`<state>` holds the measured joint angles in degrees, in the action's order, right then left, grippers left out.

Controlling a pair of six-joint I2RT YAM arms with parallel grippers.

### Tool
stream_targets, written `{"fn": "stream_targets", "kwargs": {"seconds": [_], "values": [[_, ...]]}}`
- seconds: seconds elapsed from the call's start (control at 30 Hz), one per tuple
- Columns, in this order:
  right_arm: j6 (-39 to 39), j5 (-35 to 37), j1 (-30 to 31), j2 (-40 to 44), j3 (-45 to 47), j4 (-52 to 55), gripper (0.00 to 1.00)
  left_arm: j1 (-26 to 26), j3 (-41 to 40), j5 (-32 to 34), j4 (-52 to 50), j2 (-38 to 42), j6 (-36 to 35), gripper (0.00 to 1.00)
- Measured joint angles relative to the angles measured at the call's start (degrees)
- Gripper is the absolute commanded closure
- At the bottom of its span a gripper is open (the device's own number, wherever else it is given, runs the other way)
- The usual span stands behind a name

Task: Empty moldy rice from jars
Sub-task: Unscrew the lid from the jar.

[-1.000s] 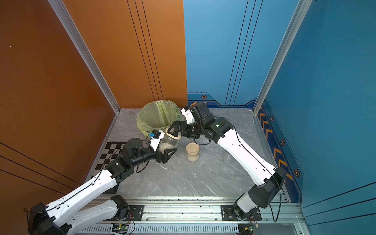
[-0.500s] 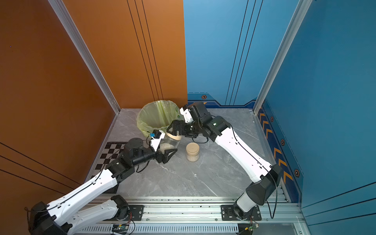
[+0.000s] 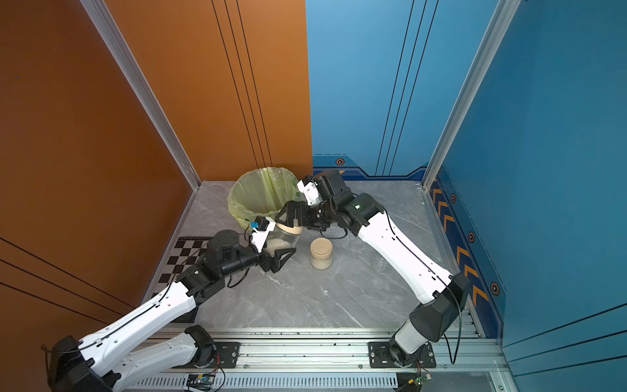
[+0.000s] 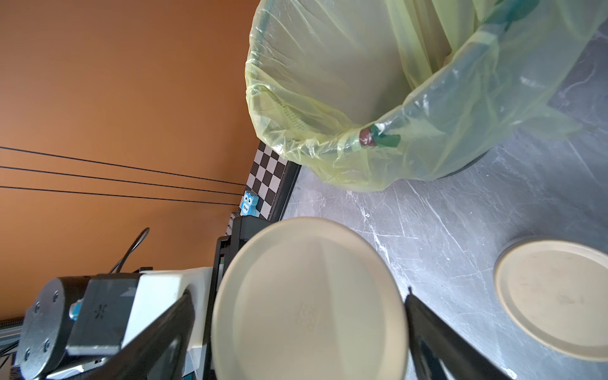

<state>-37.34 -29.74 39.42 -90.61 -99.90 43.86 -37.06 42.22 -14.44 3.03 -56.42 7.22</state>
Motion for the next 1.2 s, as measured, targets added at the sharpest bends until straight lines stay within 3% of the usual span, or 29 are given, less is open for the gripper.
{"fn": "stream_targets", "kwargs": {"seconds": [0.1,0.33,0.6,1.2], "values": [[0.0,0.1,0.3,0.0,0.2,0.0,0.07,0.0,0.0,0.0,0.0,0.0,0.0,1.0],[0.4,1.0,0.4,0.0,0.3,0.0,0.31,0.0,0.3,0.0,-0.2,0.0,0.2,1.0],[3.0,0.0,0.2,0.0,0.6,-1.5,0.31,0.7,1.8,-1.9,-2.0,0.0,1.7,1.0],[8.5,-12.6,-4.0,1.2,5.3,-10.0,0.28,1.9,3.6,-6.3,-4.0,0.8,5.3,1.0]]}}
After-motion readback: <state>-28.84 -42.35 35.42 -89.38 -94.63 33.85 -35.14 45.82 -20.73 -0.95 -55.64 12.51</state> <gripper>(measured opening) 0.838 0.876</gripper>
